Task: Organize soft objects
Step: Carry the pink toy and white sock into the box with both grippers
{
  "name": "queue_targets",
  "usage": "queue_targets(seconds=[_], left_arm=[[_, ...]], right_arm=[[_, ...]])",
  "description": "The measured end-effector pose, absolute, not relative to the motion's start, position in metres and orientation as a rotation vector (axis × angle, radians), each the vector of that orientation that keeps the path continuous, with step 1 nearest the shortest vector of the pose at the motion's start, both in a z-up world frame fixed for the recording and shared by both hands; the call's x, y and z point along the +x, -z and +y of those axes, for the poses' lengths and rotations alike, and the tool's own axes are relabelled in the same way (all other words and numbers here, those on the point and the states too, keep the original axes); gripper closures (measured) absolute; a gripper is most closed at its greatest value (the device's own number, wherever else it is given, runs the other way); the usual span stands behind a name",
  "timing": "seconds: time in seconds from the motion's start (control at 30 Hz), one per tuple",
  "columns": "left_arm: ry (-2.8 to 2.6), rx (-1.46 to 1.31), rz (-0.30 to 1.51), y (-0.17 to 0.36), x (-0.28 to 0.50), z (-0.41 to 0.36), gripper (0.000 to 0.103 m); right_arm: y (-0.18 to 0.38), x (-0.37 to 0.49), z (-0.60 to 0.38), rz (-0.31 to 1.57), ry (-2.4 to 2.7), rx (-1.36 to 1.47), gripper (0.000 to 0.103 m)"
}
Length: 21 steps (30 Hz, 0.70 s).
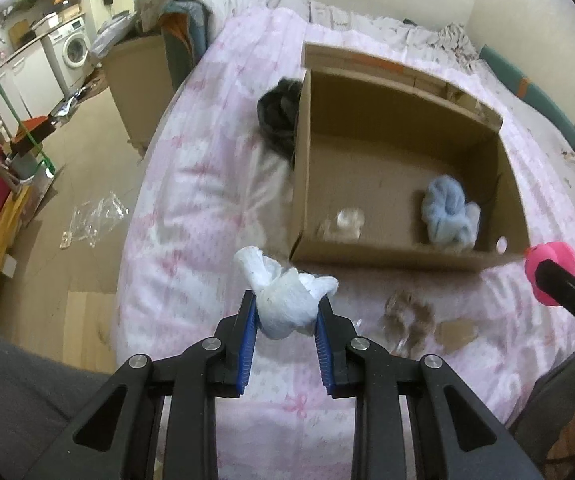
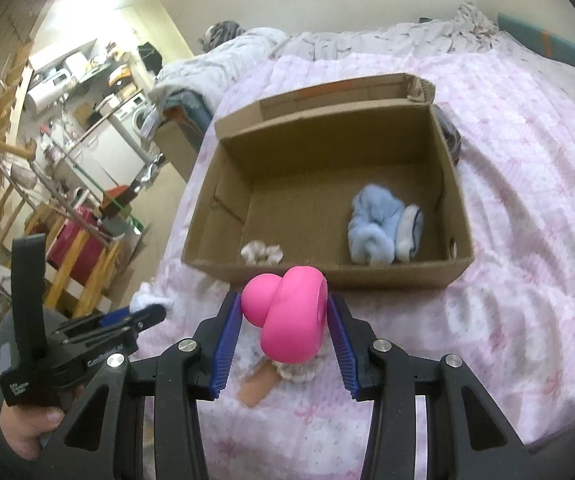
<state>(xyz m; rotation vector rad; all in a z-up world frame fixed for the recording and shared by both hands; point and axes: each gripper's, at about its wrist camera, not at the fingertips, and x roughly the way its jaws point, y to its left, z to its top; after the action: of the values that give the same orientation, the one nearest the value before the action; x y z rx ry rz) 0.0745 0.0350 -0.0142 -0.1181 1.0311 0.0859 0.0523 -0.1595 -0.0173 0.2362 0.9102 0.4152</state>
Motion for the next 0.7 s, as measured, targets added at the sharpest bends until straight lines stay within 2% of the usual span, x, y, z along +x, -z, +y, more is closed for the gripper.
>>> queue_targets(seconds=[0.4, 0.7], left_arm=[[-0.069, -0.082, 0.952, -0.019, 0.149, 0.025, 0.079], [-0.002, -0.055, 0.967, 0.009, 0.187, 0.005, 0.079]], right_arm=[[-0.005, 0.118, -0.180, 0.858, -0.382, 0.216, 0.057], [0.018, 0.158, -0.185, 0.864, -0.370, 0.244, 0.057]])
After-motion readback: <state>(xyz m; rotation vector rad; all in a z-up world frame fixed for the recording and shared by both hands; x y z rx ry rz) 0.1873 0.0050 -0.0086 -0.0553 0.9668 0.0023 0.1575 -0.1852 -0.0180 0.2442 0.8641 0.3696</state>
